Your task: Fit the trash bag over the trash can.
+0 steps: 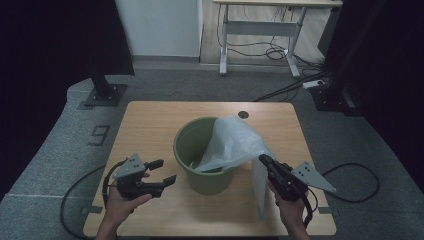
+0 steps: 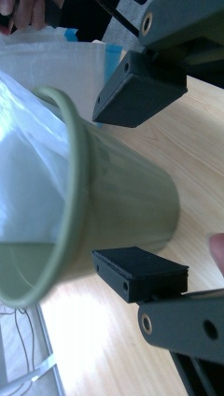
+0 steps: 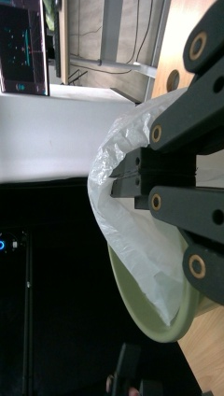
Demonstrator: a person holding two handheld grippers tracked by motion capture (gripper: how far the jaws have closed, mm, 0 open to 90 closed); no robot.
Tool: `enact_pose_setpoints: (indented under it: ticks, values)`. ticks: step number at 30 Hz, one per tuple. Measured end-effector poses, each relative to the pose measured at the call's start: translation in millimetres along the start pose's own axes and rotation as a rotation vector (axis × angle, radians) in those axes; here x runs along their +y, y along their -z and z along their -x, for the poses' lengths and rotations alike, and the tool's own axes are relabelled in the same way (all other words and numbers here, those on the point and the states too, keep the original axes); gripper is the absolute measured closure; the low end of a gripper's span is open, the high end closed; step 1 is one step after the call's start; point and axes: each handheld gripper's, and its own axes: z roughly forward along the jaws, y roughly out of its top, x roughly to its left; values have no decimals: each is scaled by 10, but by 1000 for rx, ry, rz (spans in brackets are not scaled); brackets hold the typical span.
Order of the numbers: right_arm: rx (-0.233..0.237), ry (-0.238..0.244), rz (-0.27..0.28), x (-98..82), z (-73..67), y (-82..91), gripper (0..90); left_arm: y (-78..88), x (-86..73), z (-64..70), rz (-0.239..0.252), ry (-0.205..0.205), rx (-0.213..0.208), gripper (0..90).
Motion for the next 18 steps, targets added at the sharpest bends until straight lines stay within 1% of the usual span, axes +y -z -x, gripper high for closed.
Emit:
enact_pose_setpoints:
  ticks: [1,2,5,11,14,18]
  values:
    - [4,4,-1,19,-16,-15,889,0,0,0,0,0,0,288]
    - [9,8,-3,37,-34,-28,889,-54,80,53,-4,-24,-1,288]
    - [22,20,-4,85,-84,-60,889,-130,189,134,-8,-57,-4,289]
    - [49,53,-17,144,-206,-158,889,-316,336,267,-36,-116,15,294]
    - [65,61,-24,138,-261,-206,888,-396,370,302,-44,-134,18,318]
    - [81,65,-36,109,-321,-233,889,-496,389,313,-60,-139,36,369]
